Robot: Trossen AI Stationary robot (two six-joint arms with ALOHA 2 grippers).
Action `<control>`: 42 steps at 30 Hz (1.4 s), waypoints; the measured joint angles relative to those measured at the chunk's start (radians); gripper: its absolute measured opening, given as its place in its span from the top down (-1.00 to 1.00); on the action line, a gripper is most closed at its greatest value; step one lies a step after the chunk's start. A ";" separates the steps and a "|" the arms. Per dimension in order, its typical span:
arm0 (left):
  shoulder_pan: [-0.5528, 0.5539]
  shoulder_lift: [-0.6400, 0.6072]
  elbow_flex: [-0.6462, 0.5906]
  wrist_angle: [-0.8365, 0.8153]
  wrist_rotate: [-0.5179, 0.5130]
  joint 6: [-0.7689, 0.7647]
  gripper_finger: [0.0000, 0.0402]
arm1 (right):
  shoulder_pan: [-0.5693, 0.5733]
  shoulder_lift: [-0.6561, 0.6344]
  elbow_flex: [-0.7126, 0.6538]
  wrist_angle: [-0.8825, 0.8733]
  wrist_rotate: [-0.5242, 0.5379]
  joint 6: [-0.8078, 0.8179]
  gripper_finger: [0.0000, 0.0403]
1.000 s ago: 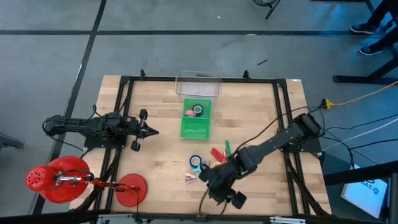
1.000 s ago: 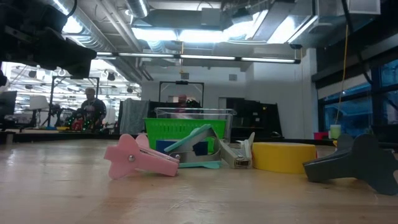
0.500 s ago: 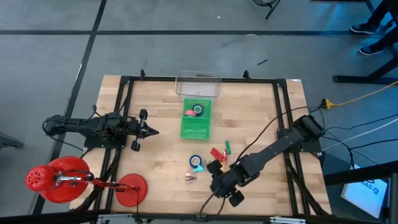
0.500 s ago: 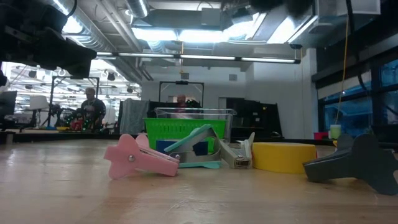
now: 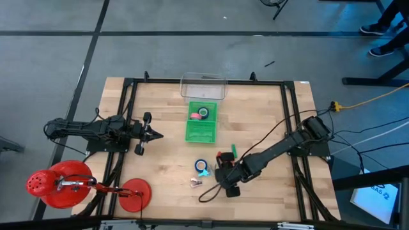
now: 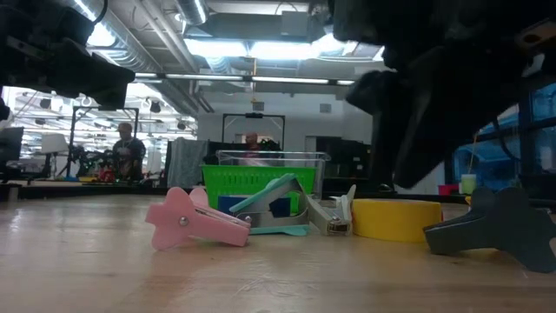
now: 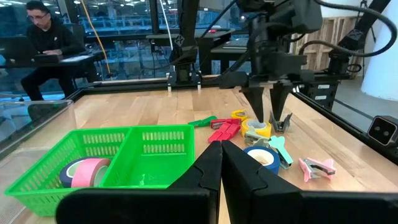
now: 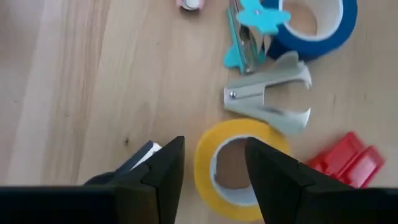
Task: Pick and place Stapler, Stapler remover, tape
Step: Put the yellow tape into the top green bin
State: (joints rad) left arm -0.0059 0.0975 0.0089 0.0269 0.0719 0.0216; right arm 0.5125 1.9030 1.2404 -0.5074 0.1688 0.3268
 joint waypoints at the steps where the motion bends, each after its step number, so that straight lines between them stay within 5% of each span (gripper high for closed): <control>1: 0.000 0.000 0.000 0.000 0.000 0.000 0.97 | -0.002 0.000 -0.003 0.002 -0.001 0.025 0.15; 14: 0.000 0.000 0.000 0.000 0.000 0.000 0.97 | -0.015 -0.003 -0.108 0.104 -0.045 0.243 0.15; 21: 0.000 0.000 0.000 0.000 0.000 0.000 0.96 | -0.032 -0.006 -0.170 0.217 -0.067 0.221 0.17; 27: 0.000 0.000 0.000 0.000 0.000 0.000 0.98 | -0.038 -0.003 -0.172 0.204 0.007 0.162 0.36; 42: 0.000 0.000 0.000 0.000 0.000 0.000 0.98 | -0.050 -0.001 -0.171 0.172 0.002 0.109 0.77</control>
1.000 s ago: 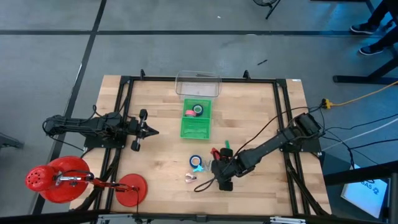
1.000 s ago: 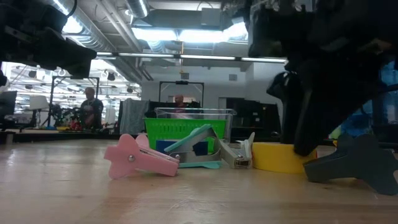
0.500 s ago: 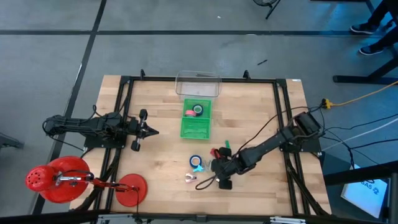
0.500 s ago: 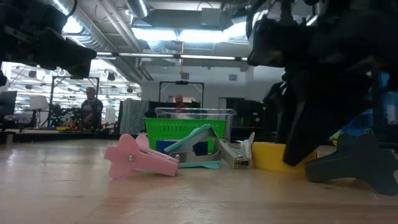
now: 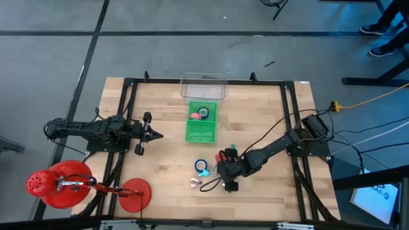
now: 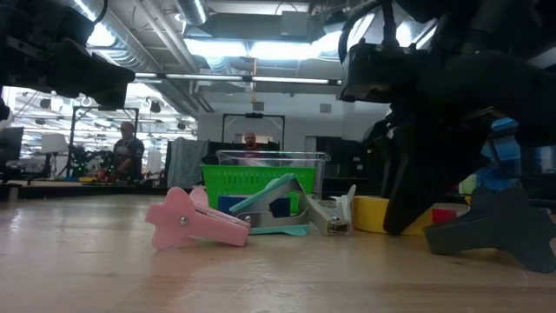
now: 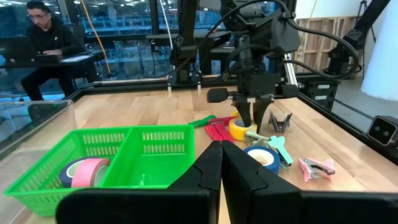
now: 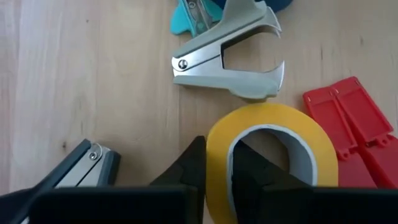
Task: Pick and place Stapler, Stapler remover, tape
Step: Put the yellow tape into the top green bin
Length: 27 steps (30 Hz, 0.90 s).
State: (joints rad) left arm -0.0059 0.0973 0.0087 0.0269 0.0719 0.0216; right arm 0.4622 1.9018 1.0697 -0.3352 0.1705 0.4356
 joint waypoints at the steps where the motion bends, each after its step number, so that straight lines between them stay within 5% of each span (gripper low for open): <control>1: 0.000 0.000 0.000 0.000 0.000 0.000 0.98 | 0.000 0.000 0.006 -0.004 -0.015 -0.005 0.77; 8: 0.000 0.000 0.000 0.000 0.000 0.000 0.96 | 0.036 0.004 0.117 -0.057 -0.107 -0.075 0.77; 27: 0.000 0.000 0.000 0.000 0.000 0.000 0.97 | 0.050 0.002 0.569 -0.092 -0.093 -0.367 0.78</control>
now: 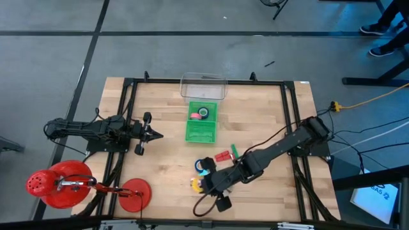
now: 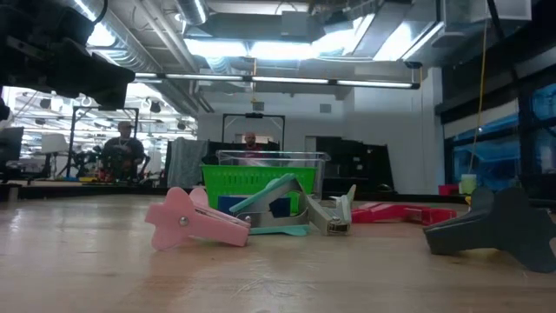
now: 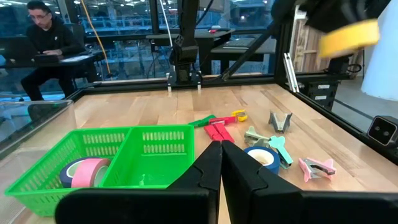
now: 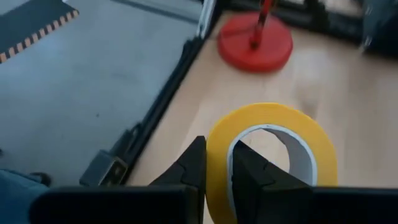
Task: Pick and place Stapler, Stapler remover, tape
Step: Put the yellow tape into the top green bin
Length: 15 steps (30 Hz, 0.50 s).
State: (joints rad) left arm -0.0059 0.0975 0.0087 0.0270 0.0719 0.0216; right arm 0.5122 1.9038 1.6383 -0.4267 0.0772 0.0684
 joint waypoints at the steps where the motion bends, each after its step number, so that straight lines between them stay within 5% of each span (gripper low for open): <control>1: 0.000 0.000 0.000 0.000 0.000 0.000 0.97 | -0.003 0.000 0.016 -0.001 0.000 -0.015 0.78; 15: 0.000 0.000 0.000 0.000 0.000 0.000 0.98 | -0.139 -0.001 0.086 -0.005 -0.011 -0.236 0.76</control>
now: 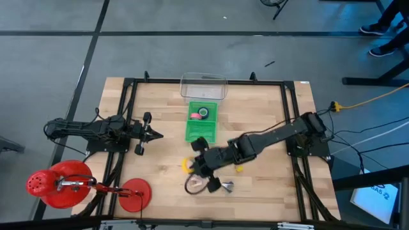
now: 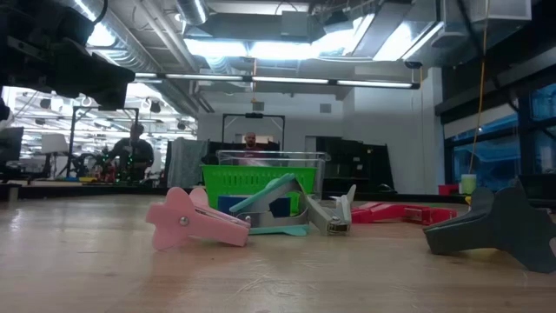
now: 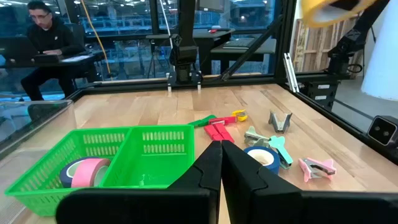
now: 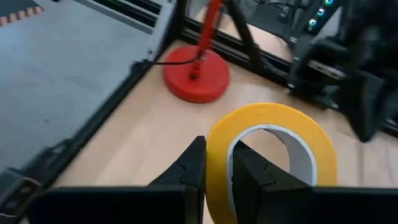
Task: Pick and place Stapler, Stapler remover, tape
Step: Put the yellow tape into the top green bin
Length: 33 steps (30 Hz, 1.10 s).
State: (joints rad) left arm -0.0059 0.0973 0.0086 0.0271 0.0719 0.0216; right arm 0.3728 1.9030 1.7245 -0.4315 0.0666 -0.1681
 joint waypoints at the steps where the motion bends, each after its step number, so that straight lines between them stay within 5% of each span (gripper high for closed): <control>1: 0.000 0.000 0.000 0.000 0.000 0.000 0.98 | -0.017 0.000 0.000 0.000 -0.016 -0.007 0.76; 33: 0.000 0.000 0.000 0.000 0.000 0.000 0.96 | -0.574 -0.001 0.000 -0.061 -0.251 -0.209 0.75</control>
State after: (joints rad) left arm -0.0059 0.0971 0.0086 0.0270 0.0719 0.0216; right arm -0.2014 1.9018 1.7245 -0.4924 -0.1848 -0.3769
